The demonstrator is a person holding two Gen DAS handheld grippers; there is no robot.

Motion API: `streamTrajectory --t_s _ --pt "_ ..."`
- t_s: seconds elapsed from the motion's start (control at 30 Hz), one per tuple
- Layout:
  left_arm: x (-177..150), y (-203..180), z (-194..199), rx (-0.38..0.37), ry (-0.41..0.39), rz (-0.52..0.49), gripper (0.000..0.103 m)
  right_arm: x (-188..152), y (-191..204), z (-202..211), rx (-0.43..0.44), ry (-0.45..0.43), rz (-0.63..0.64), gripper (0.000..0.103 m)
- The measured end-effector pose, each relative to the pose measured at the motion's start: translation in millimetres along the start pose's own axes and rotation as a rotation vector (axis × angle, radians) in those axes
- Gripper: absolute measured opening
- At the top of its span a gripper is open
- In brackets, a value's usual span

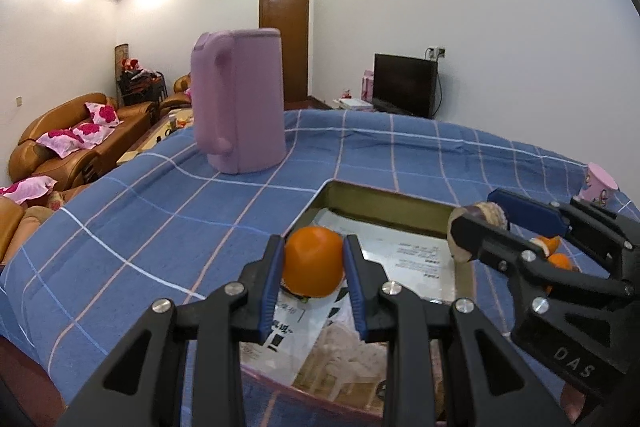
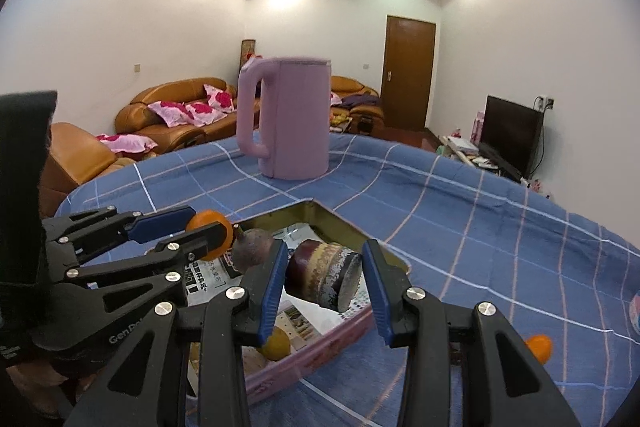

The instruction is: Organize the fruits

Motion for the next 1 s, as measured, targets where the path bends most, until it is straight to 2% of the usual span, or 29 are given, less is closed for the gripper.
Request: streamTrajectory --t_s 0.6,0.83,0.93,1.0 --pt "-18 5 -23 0.011 0.099 -0.015 0.032 -19 4 -34 0.002 0.116 -0.012 0.041" --pt "-19 6 -23 0.016 0.104 -0.019 0.034 -25 7 -44 0.022 0.185 -0.011 0.041" --pt "-18 8 -19 0.018 0.094 -0.008 0.04 -27 10 -43 0.026 0.193 -0.004 0.043" --pt "-18 10 -16 0.015 0.09 0.005 0.049 -27 9 -39 0.006 0.18 -0.004 0.048"
Point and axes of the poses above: each gripper's, at about its wrist camera, not at the fingertips, and z roughly against the way its jaws point, y to its left, x to its top, the point moved 7 cm from there along -z, roughly the way its jaws point, and after that the axes turned 5 degrees about -z, right-handed, at the moved point
